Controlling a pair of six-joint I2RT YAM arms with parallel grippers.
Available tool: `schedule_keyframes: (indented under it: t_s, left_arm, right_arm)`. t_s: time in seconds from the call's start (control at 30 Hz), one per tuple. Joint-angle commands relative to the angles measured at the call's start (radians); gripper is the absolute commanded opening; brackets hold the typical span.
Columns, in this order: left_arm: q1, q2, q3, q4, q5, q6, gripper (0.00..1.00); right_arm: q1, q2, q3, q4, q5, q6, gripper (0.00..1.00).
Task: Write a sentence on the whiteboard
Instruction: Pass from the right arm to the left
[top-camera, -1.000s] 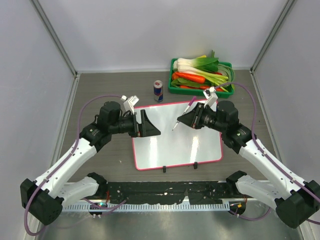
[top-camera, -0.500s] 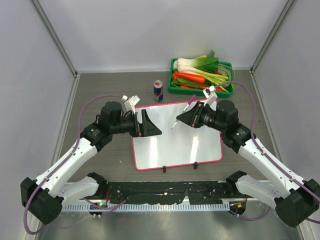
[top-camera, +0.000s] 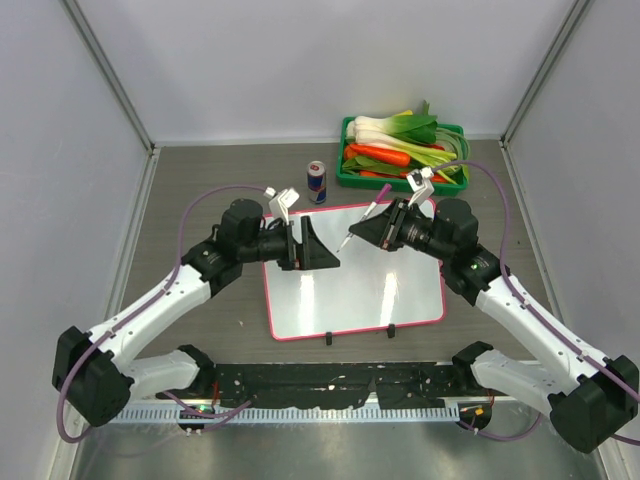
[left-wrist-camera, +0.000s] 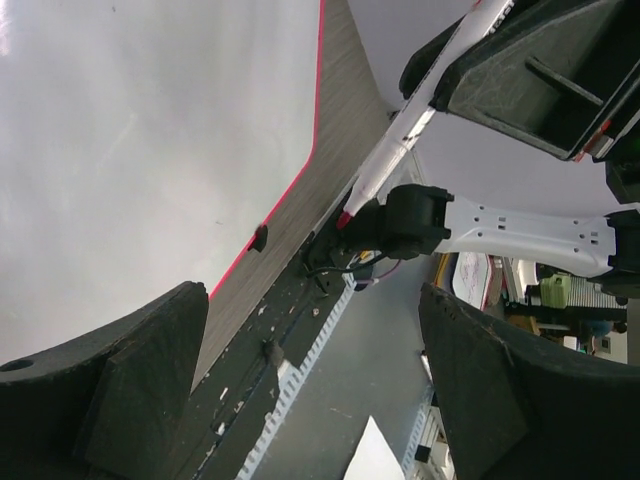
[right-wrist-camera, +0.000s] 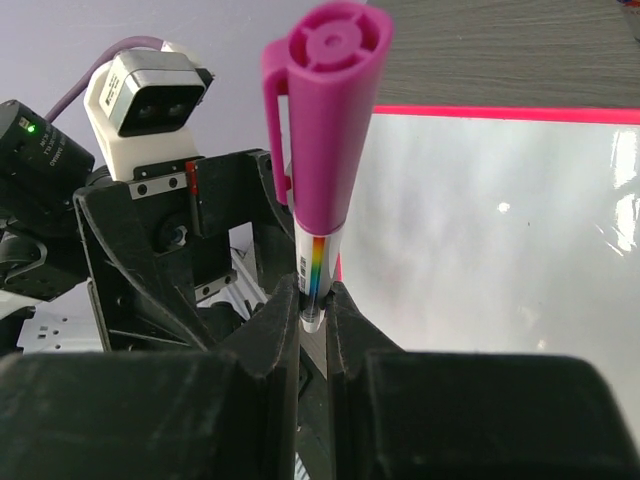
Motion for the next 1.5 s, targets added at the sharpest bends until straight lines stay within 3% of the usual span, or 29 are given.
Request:
schedule_keyframes:
  t_s: [0.0, 0.3, 0.47, 0.6, 0.77, 1.03, 1.23, 1.47]
  left_arm:
    - [-0.024, 0.044, 0.061, 0.153, 0.011, -0.025, 0.88]
    - [-0.046, 0.115, 0.101, 0.233, 0.012, -0.031, 0.79]
    - [-0.047, 0.141, 0.12, 0.236, 0.011, -0.013, 0.69]
    - [-0.049, 0.169, 0.135, 0.248, 0.028, -0.018, 0.56]
    - [-0.052, 0.176, 0.132, 0.273, 0.028, -0.013, 0.49]
    - [-0.053, 0.173, 0.124, 0.29, 0.042, -0.01, 0.0]
    - [-0.052, 0.169, 0.12, 0.287, 0.06, -0.004, 0.0]
    - [-0.052, 0.137, 0.097, 0.267, 0.069, 0.019, 0.0]
  right_arm:
    - [0.004, -0.01, 0.02, 0.059, -0.015, 0.021, 0.02]
    - [0.004, -0.024, 0.008, 0.059, -0.022, 0.034, 0.01]
    - [0.004, -0.03, -0.004, 0.071, -0.021, 0.054, 0.01]
    - [0.004, -0.038, -0.007, 0.082, -0.024, 0.064, 0.01]
    - [0.004, -0.034, -0.015, 0.087, -0.03, 0.072, 0.02]
    - [0.004, -0.035, -0.021, 0.096, -0.045, 0.078, 0.01]
    - [0.004, -0.036, -0.02, 0.108, -0.076, 0.081, 0.02]
    - [0.004, -0.03, -0.015, 0.113, -0.119, 0.078, 0.29]
